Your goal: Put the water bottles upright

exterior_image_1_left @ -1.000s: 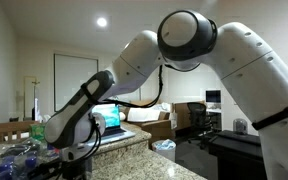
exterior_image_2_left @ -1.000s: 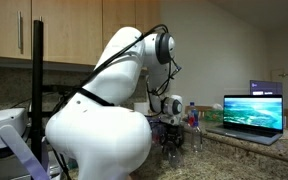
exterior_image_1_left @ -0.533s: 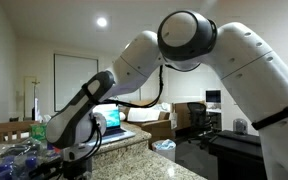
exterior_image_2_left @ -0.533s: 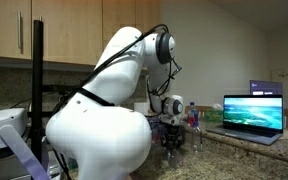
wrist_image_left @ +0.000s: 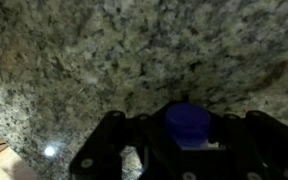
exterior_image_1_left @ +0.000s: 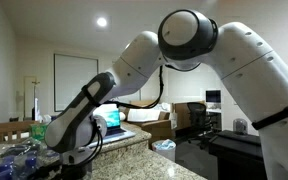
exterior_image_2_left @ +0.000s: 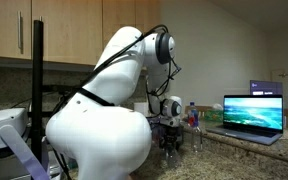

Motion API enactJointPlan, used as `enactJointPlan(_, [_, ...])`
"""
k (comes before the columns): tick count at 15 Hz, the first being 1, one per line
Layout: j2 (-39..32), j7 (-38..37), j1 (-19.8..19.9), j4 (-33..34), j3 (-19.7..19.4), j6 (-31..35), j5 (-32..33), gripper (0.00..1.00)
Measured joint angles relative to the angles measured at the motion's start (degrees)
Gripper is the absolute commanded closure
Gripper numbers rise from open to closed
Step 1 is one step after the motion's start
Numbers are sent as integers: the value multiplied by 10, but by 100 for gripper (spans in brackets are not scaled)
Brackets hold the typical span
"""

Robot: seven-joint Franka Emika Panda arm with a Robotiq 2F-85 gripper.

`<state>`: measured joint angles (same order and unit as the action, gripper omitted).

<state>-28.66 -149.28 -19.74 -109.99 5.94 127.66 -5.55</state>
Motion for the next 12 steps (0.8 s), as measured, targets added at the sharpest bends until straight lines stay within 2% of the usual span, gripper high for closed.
enactJointPlan(5, [19,2,0,-31,4,87,0,94])
enactJointPlan(12, [82,10,0,-109,12,213,0,94])
